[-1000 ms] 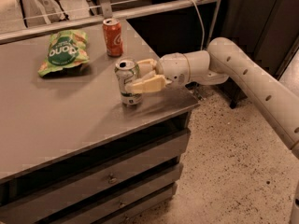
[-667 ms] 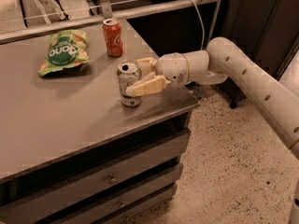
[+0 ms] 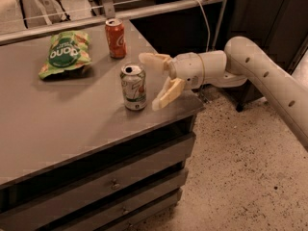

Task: Place 7up can upright

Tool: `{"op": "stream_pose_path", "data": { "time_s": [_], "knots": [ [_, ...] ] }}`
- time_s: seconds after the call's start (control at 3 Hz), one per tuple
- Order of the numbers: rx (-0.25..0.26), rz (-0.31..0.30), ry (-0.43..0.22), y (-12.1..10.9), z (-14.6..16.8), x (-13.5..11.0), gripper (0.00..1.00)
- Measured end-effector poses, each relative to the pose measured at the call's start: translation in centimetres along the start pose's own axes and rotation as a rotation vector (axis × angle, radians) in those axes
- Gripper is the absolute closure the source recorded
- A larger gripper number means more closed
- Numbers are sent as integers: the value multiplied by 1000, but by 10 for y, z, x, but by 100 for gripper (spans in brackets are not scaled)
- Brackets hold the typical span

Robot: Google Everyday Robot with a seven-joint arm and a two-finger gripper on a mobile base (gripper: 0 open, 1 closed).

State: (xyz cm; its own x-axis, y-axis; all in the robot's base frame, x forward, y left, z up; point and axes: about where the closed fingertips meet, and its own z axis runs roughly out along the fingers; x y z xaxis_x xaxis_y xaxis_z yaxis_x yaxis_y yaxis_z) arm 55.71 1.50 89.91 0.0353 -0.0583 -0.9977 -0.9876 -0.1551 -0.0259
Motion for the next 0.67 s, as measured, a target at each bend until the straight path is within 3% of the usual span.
{"op": "stream_pose_path", "data": {
  "time_s": [0.33,0.67],
  "knots": [
    [60,-68,44,10,-25,-18,0],
    [60,-68,44,10,-25,-18,0]
  ]
}}
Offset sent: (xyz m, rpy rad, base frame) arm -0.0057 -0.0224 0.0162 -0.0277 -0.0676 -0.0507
